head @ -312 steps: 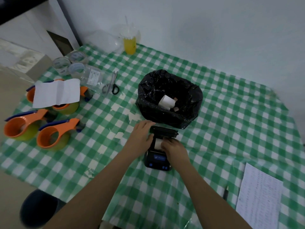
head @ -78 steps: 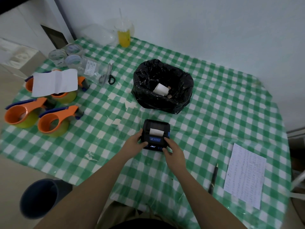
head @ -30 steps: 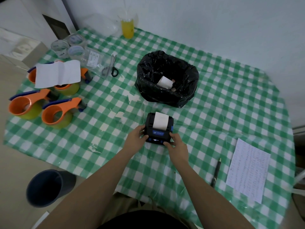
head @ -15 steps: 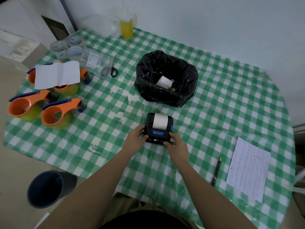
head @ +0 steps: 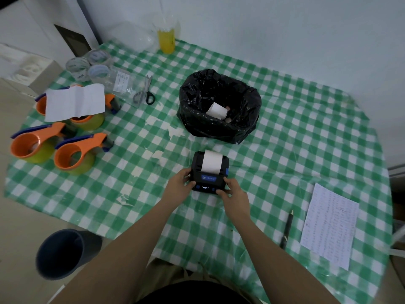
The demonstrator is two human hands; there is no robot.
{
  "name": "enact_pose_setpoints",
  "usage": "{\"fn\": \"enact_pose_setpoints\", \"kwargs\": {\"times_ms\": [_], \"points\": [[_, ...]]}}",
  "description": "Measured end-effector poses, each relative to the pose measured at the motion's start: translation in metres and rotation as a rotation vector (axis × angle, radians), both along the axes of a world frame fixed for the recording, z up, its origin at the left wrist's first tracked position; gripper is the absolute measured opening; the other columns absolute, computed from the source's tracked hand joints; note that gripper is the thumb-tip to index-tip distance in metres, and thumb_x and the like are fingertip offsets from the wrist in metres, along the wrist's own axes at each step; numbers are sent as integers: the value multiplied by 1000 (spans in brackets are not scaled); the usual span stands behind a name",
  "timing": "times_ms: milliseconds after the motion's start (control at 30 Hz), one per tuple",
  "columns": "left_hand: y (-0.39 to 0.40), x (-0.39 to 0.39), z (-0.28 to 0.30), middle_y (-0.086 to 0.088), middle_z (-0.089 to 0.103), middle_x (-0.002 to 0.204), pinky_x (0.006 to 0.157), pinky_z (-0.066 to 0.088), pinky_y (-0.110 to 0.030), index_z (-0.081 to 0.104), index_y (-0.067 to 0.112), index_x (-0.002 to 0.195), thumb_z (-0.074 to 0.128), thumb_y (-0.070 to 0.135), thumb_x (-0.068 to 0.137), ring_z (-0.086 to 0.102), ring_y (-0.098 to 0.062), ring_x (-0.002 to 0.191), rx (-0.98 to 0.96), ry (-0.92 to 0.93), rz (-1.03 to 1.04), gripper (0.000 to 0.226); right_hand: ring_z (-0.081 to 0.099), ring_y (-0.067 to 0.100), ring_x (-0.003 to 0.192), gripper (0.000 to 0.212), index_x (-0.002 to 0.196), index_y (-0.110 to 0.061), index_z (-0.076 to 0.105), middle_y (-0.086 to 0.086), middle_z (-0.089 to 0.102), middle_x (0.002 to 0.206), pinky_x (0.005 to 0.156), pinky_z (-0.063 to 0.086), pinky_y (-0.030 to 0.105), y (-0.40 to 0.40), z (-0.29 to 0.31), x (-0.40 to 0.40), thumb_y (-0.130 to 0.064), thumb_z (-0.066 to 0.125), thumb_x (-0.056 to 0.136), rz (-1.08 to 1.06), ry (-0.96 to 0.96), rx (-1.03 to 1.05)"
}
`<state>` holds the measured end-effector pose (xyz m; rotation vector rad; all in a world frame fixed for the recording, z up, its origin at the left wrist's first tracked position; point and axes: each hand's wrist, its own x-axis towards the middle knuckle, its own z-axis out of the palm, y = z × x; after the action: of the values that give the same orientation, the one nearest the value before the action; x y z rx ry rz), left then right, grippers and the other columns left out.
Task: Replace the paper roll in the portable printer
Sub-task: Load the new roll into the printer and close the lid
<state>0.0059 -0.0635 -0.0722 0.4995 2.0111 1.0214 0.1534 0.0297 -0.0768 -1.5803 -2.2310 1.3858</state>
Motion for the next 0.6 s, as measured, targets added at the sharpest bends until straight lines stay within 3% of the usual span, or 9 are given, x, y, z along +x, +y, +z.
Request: {"fn": "enact_pose_setpoints", "kwargs": {"times_ms": [600], "points": [[-1, 0, 0, -17, 51, 136, 105, 42, -38, 42, 4, 133, 56, 3, 87, 51, -29, 123, 6, -12, 16, 48, 66, 21, 92, 36, 122, -24, 50, 4, 69, 109, 74, 56, 43, -1, 1, 0, -23, 63, 88, -3, 9, -5]]}}
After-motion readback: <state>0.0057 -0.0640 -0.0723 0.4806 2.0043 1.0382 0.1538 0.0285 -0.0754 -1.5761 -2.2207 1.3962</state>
